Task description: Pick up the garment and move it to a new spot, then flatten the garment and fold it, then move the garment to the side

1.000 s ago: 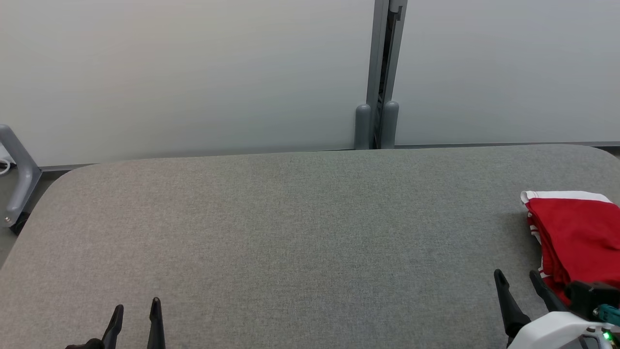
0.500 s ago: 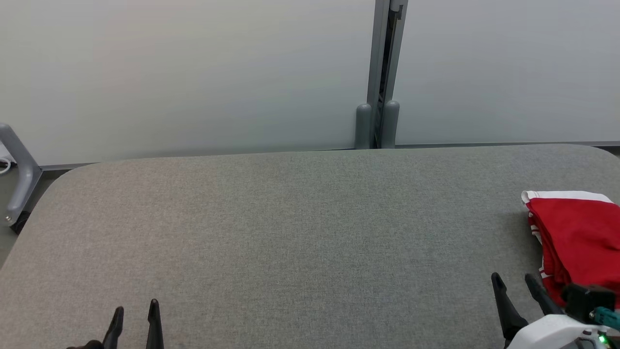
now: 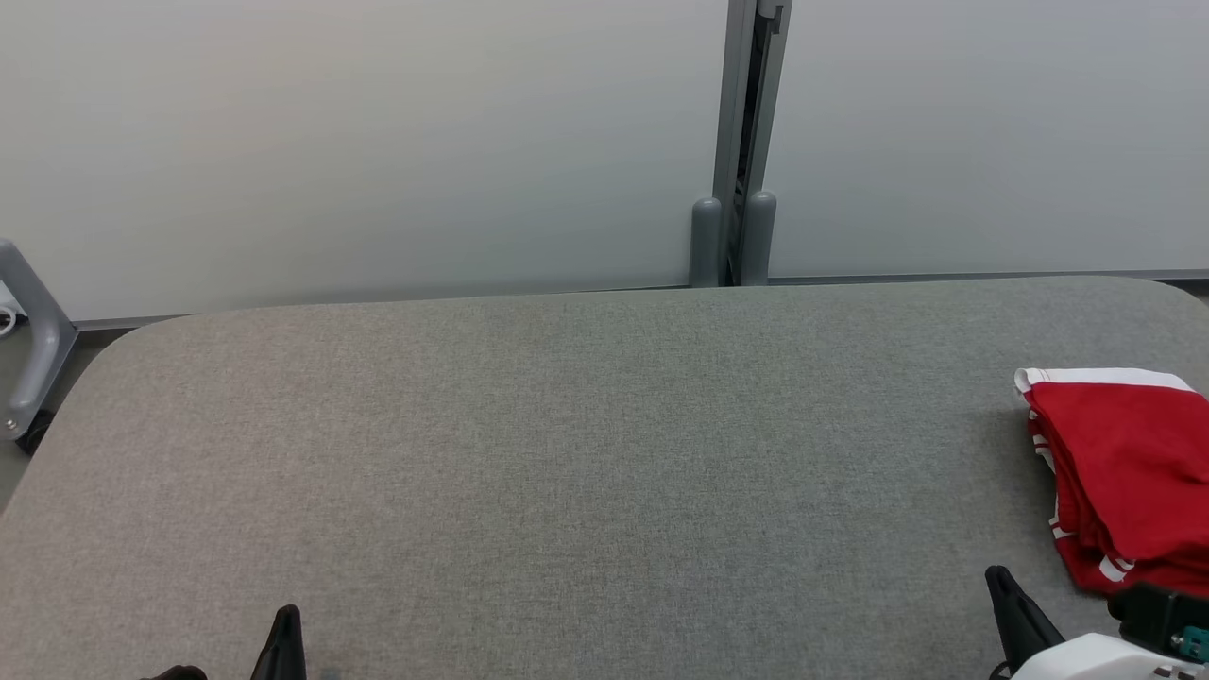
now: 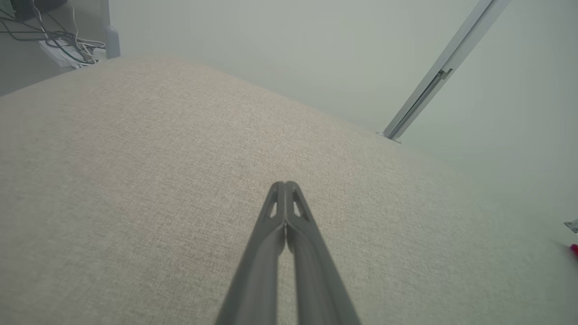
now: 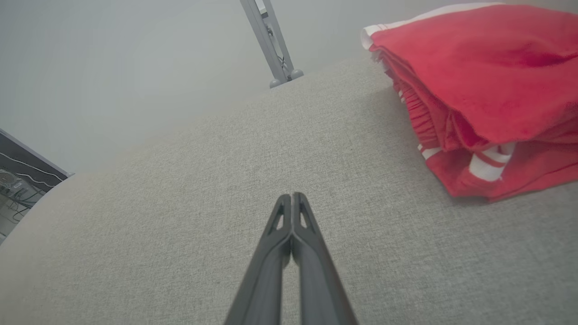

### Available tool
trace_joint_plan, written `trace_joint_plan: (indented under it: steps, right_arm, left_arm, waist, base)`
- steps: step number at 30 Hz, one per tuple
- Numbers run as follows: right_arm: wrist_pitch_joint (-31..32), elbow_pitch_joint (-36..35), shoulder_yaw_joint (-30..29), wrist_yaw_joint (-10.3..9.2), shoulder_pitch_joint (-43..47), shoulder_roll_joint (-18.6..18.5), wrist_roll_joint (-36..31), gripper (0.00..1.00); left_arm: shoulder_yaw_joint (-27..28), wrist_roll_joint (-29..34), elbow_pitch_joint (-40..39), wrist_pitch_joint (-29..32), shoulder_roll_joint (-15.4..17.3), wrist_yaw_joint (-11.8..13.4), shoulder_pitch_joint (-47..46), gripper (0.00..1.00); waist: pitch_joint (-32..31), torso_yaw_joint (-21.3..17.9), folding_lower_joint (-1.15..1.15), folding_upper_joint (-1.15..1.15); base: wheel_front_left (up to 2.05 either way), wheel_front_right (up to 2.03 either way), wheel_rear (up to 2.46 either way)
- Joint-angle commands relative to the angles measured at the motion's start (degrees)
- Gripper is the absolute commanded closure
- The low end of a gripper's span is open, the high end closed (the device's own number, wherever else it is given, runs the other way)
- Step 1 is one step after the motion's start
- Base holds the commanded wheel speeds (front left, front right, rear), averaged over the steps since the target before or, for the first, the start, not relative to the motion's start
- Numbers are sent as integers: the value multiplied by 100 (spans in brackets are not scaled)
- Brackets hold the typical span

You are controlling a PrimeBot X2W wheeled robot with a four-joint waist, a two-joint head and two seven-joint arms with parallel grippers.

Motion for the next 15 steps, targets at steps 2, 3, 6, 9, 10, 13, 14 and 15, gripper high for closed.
trace_joint_plan:
  steps: [2,3,6,9,10,13,14,15]
  right_arm:
    - [-14,-90,-72,0,-200,-47,438,100]
    - [-15,-89,-81,0,-211,-49,535,100]
    - [-17,-85,-106,0,-244,-53,818,100]
    - [-17,-81,-124,0,-267,-56,999,100]
    - [-17,-79,-133,0,-280,-57,1089,100]
    - [-16,-71,-161,1,-316,-61,1350,100]
    - [-15,-69,-170,1,-326,-63,1435,100]
    - [-14,-66,-180,1,-337,-64,1520,100]
  left_arm:
    - [86,-361,-35,81,15,-93,-288,100]
    - [97,-442,-26,104,6,-112,-318,100]
    - [128,-680,-1,170,-18,-166,-402,100]
    - [149,-835,15,214,-33,-200,-458,100]
    - [160,-909,23,235,-41,-219,-484,100]
    - [188,-1132,47,298,-63,-268,-563,100]
    - [198,-1203,55,318,-70,-286,-588,100]
    - [207,-1274,63,340,-76,-299,-613,100]
  waist:
    - [10,-7,0,0]
    - [13,-10,0,0]
    - [22,-17,0,0]
    - [28,-21,0,0]
    - [31,-23,0,0]
    - [39,-30,0,0]
    - [42,-33,0,0]
    - [45,-35,0,0]
  base:
    - [0,0,0]
    - [0,0,0]
    - [0,0,0]
    - [0,0,0]
    - [0,0,0]
    - [0,0,0]
    - [0,0,0]
    - [0,0,0]
